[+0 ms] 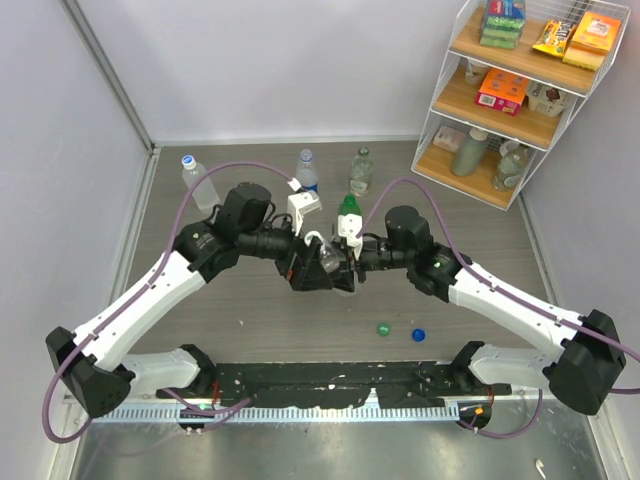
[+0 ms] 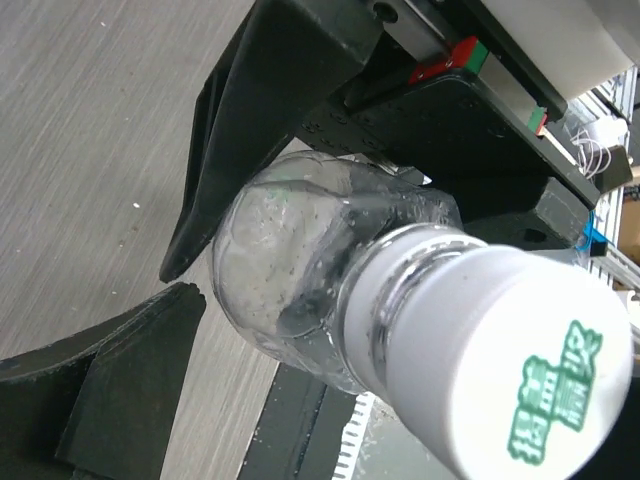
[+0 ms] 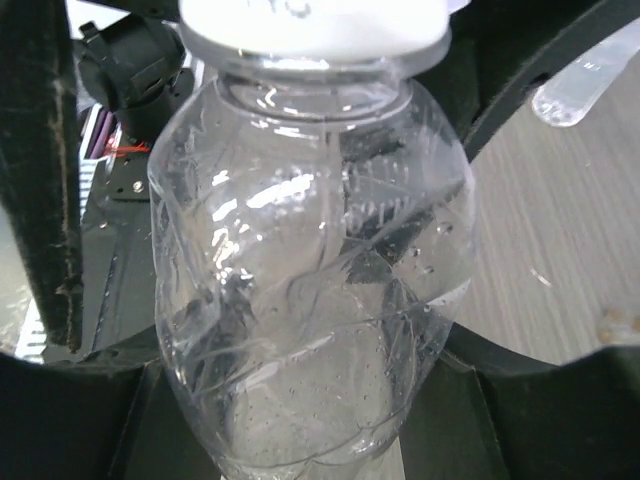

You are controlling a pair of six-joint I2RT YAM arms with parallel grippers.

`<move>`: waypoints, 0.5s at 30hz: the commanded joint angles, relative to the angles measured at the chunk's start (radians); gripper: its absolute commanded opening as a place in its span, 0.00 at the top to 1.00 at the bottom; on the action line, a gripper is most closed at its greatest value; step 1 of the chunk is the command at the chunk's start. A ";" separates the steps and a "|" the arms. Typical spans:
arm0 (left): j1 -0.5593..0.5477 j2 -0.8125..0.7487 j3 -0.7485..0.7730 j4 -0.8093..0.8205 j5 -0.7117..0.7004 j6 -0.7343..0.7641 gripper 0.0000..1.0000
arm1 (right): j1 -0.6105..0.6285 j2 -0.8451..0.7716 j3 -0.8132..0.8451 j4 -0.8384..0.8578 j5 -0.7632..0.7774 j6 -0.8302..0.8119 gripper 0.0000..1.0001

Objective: Screw on the bottle caps
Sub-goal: Screw the bottle cap onto the plastic bottle.

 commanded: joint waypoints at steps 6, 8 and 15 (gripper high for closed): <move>-0.006 -0.084 0.041 0.120 -0.162 -0.160 0.00 | 0.000 -0.008 0.067 0.057 0.262 0.022 0.99; -0.006 -0.088 0.067 0.119 -0.226 -0.198 0.00 | -0.001 -0.001 0.078 0.026 0.322 0.014 0.99; -0.006 -0.098 0.124 0.142 -0.490 -0.368 0.00 | 0.000 0.014 0.078 -0.003 0.439 -0.006 0.99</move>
